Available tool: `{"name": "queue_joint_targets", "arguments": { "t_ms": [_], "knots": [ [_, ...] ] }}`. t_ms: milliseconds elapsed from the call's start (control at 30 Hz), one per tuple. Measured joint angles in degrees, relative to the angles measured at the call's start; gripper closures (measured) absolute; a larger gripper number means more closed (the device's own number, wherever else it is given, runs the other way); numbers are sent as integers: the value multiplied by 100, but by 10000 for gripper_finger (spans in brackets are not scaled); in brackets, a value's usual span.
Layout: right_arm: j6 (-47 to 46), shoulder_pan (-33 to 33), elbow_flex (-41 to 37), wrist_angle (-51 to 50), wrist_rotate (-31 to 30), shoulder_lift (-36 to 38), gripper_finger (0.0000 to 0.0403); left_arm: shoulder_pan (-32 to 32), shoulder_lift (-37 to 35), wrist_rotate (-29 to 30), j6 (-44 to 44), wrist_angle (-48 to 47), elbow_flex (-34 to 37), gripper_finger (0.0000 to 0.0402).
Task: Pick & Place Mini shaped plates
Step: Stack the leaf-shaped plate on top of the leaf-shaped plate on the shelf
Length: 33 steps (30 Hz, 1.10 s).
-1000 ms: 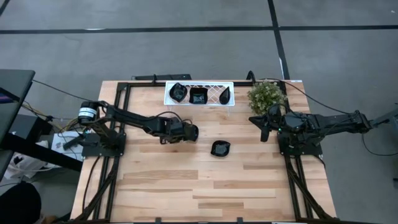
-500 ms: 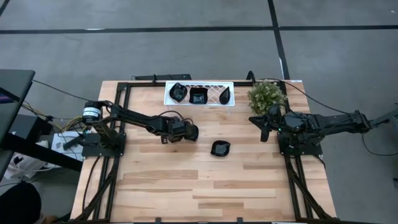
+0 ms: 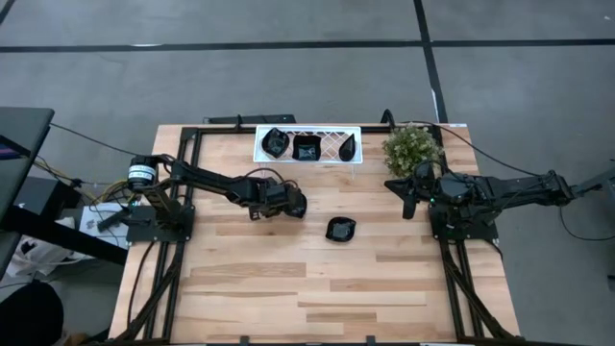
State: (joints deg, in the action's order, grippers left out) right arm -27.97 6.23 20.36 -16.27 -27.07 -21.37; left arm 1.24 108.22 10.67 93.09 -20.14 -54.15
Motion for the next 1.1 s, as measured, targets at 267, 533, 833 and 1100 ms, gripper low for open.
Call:
{"name": "queue_joint_targets", "arguments": {
  "t_ms": [267,533,833,1100],
  "knots": [
    [0,-1,0,0,0,0,381,39,0,-112,82,-38,0,290],
    [0,-1,0,0,0,0,381,39,0,-173,84,-75,0,332],
    [0,1,0,2,0,2,381,28,187,-209,188,-10,18,393],
    [0,1,-2,4,0,1,381,-15,93,-328,186,-49,22,391]
  ]
}}
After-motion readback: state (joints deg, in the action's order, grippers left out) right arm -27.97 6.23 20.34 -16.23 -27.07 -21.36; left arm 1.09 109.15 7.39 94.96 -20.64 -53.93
